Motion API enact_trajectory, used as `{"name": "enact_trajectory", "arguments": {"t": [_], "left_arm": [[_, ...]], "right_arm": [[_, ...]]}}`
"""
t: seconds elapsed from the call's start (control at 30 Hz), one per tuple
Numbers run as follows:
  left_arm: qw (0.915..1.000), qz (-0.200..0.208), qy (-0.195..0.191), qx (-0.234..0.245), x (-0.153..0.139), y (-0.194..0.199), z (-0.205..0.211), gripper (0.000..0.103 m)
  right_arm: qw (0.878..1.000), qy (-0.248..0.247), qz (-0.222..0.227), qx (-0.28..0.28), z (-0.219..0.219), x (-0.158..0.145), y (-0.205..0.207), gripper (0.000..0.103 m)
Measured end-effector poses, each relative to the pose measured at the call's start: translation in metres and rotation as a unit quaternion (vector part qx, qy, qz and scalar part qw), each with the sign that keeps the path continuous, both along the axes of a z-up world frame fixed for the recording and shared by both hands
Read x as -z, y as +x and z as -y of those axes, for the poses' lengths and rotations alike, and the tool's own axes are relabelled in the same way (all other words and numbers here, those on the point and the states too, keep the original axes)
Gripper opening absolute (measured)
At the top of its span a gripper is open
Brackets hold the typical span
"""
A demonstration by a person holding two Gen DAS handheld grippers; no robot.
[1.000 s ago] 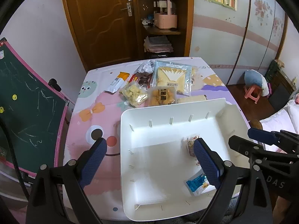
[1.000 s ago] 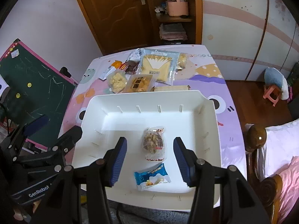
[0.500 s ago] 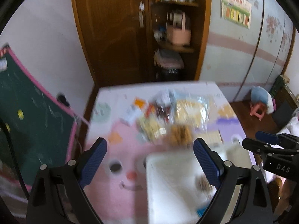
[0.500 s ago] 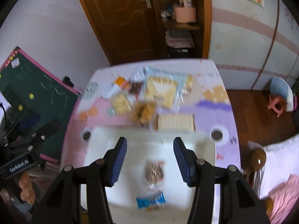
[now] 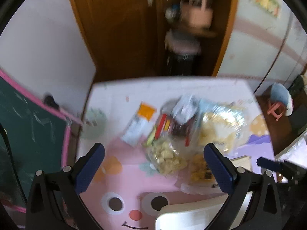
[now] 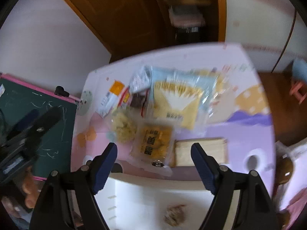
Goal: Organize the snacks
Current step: 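Grasp the clear puffed-snack bag with the left tool while the right tool grasps the orange-filled bag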
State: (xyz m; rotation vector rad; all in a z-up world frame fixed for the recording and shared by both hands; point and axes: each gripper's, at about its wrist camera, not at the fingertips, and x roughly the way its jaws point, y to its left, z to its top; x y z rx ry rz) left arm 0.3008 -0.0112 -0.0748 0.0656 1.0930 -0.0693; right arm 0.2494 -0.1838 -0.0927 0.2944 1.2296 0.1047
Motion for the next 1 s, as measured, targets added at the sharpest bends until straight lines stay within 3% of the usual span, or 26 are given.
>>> {"name": "enact_trajectory", "arguments": {"t": [0.2, 0.43, 0.57, 0.67, 0.77, 0.8, 0.87, 0.93, 1.0], "left_arm": [[0.993, -0.088, -0.044, -0.066, 0.085, 0.036, -0.013, 0.103], [0.9847, -0.152, -0.036, -0.077, 0.144, 0.055, -0.008, 0.103], [0.979, -0.179, -0.046, -0.085, 0.161, 0.057, -0.007, 0.101], [0.9745, -0.193, -0.072, -0.088, 0.167, 0.056, -0.011, 0.083], [0.9708, -0.201, -0.099, -0.087, 0.166, 0.052, -0.015, 0.043], [0.9715, -0.199, -0.1, -0.081, 0.163, 0.051, -0.014, 0.037], [0.975, -0.185, -0.095, -0.079, 0.155, 0.047, -0.013, 0.033], [0.982, -0.157, -0.08, -0.068, 0.141, 0.041, -0.009, 0.032], [0.9863, -0.134, -0.075, -0.06, 0.128, 0.033, -0.008, 0.031]], "right_arm": [[0.996, 0.04, -0.077, 0.021, -0.007, 0.078, 0.023, 0.079], [0.994, 0.011, -0.112, -0.001, -0.036, 0.114, 0.035, 0.08], [0.991, -0.019, -0.128, -0.011, -0.049, 0.125, 0.039, 0.089], [0.991, -0.042, -0.13, -0.008, -0.055, 0.127, 0.038, 0.088], [0.991, -0.05, -0.121, -0.008, -0.06, 0.126, 0.035, 0.081], [0.992, -0.05, -0.117, -0.007, -0.06, 0.125, 0.034, 0.079], [0.993, -0.052, -0.108, -0.013, -0.061, 0.123, 0.029, 0.077], [0.993, -0.065, -0.097, -0.017, -0.063, 0.12, 0.027, 0.065], [0.994, -0.056, -0.091, -0.016, -0.058, 0.116, 0.031, 0.065]]}}
